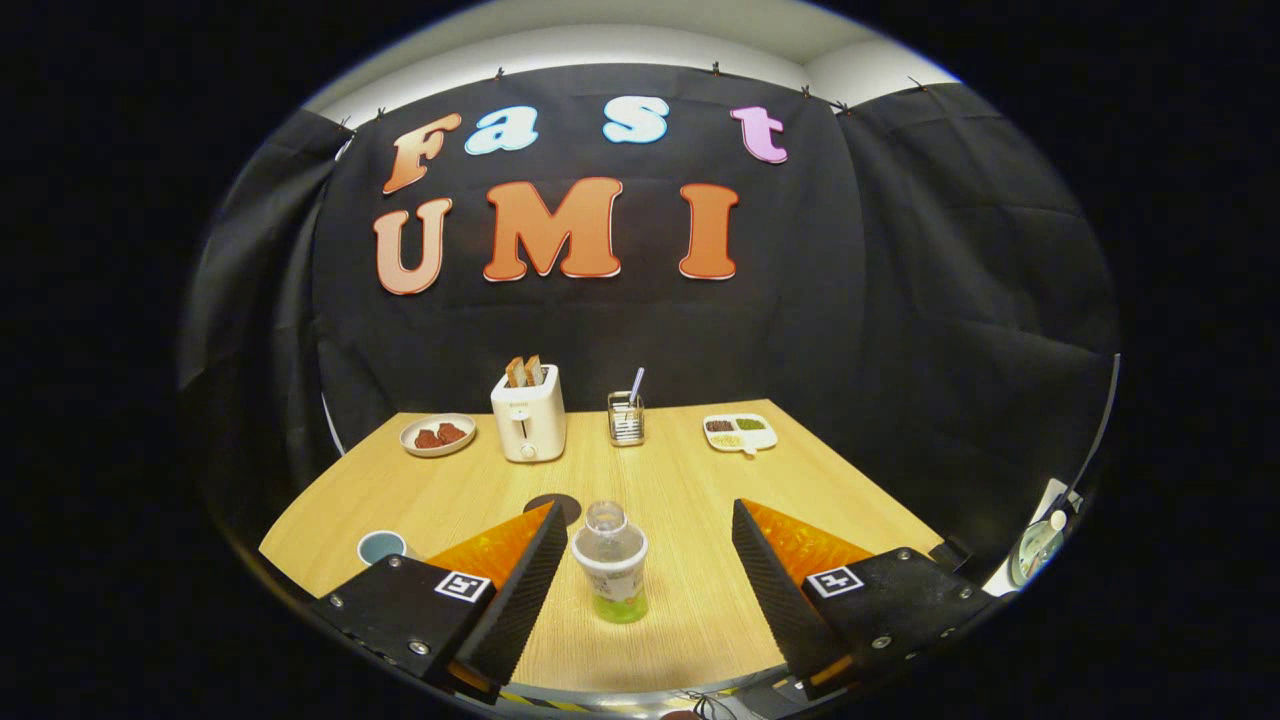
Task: Take the bottle from table, then pour the juice into the cup, finally place the bottle on the coaster
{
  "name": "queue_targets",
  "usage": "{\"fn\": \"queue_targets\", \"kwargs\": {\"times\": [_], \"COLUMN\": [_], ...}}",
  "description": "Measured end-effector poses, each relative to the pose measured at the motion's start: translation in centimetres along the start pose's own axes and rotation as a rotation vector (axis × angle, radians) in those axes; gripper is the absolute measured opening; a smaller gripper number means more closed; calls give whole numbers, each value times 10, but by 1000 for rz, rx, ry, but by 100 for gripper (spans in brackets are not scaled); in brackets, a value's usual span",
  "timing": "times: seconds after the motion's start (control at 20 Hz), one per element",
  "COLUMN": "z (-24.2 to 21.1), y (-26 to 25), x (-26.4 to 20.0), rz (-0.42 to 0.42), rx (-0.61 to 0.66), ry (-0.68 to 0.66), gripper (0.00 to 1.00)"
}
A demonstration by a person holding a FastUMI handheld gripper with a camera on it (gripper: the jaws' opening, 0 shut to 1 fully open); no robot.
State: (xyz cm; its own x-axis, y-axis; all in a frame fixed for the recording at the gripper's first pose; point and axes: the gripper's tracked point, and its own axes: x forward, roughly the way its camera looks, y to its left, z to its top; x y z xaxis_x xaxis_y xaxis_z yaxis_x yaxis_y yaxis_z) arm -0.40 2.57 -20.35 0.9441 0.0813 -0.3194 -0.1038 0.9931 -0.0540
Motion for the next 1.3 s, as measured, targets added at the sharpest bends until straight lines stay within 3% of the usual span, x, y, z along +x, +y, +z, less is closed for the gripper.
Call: {"fn": "queue_targets", "kwargs": {"times": [0.45, 1.05, 1.15, 1.3], "z": [-89, -134, -135, -130], "y": [28, 35, 37, 38], "x": [35, 96, 101, 106], "rz": [70, 79, 84, 84], "rx": [-65, -94, -87, -89], "ry": [187, 314, 327, 322], "gripper": [99, 99, 94, 76]}}
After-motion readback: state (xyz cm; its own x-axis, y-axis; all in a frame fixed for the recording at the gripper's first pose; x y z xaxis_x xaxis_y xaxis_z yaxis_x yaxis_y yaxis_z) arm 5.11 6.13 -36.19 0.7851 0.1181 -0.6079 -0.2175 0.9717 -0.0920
